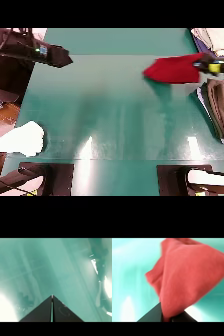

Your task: Fold the shirts.

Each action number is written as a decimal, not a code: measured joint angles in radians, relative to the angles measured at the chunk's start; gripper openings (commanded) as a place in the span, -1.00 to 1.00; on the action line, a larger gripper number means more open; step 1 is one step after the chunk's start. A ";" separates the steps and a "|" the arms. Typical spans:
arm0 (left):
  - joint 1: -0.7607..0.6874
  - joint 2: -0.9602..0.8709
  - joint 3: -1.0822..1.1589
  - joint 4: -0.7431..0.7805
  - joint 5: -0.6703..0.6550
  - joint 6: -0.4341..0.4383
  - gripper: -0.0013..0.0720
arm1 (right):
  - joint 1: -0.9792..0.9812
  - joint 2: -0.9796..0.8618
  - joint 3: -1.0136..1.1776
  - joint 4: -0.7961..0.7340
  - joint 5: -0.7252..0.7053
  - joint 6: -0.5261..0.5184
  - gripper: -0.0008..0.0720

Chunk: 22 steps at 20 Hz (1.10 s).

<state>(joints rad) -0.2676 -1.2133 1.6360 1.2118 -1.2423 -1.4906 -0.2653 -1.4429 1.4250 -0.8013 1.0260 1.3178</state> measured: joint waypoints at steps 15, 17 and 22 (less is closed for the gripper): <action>-0.126 -0.018 0.000 -0.021 0.045 -0.003 -0.90 | -0.383 0.157 -0.010 0.204 -0.194 -0.085 -0.94; -0.127 -0.018 0.000 -0.024 0.045 -0.003 -0.90 | -0.426 0.209 -0.010 0.211 -0.173 -0.098 -0.94; -0.127 -0.018 0.000 -0.023 0.045 -0.002 -0.90 | -0.539 0.295 -0.010 0.149 -0.046 -0.088 -0.93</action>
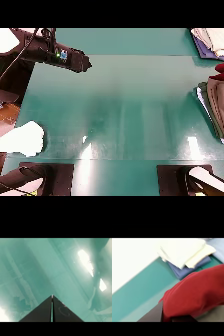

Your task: Fold the shirts.

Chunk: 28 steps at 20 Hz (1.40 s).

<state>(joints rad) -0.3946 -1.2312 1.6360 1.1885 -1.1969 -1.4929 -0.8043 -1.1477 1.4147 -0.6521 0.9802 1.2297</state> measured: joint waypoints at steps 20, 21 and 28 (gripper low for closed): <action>0.000 0.000 0.000 0.003 -0.037 0.008 -0.90 | 0.022 0.033 -0.002 -0.642 0.420 0.180 0.01; 0.000 0.000 0.000 0.003 -0.037 0.008 -0.90 | 0.050 0.033 -0.002 -0.599 0.424 0.183 -0.40; 0.000 0.000 0.000 0.003 -0.030 0.007 -0.90 | 0.343 0.033 -0.002 -0.425 0.432 0.192 -0.93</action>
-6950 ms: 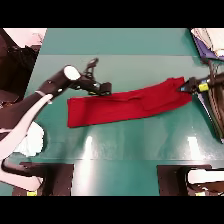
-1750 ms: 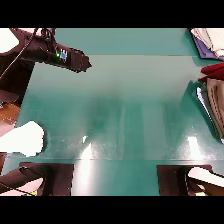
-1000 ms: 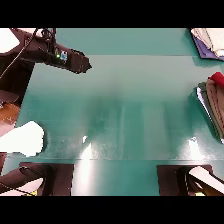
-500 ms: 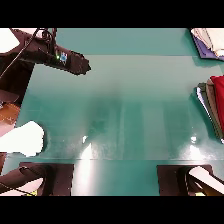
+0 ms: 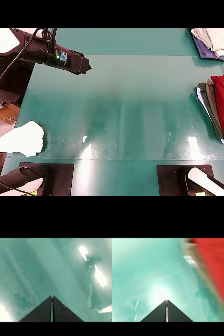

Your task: Fold the shirts.

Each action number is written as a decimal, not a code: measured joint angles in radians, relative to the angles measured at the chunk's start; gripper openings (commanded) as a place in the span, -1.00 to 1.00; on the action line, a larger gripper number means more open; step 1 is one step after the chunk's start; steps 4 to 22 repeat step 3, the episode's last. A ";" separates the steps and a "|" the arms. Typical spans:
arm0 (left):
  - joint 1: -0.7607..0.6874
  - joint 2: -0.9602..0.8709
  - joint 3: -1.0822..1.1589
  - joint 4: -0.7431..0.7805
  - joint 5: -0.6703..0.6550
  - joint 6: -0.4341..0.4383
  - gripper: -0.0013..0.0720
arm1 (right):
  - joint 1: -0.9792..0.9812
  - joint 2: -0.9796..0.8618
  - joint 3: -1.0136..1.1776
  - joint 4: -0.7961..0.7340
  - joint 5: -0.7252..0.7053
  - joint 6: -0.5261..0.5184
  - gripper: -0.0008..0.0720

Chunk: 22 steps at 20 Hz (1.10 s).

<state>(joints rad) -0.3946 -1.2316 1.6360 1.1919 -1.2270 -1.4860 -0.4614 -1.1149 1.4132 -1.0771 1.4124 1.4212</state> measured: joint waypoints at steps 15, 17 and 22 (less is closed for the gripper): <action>0.000 0.000 0.000 0.000 0.001 0.000 -0.90 | 0.115 0.000 0.000 0.017 -0.015 0.000 -0.93; 0.000 0.000 0.000 0.000 0.001 0.000 -0.90 | 0.115 0.000 0.000 0.017 -0.015 0.000 -0.93; 0.000 0.000 0.000 0.000 0.001 0.000 -0.90 | 0.115 0.000 0.000 0.017 -0.015 0.000 -0.93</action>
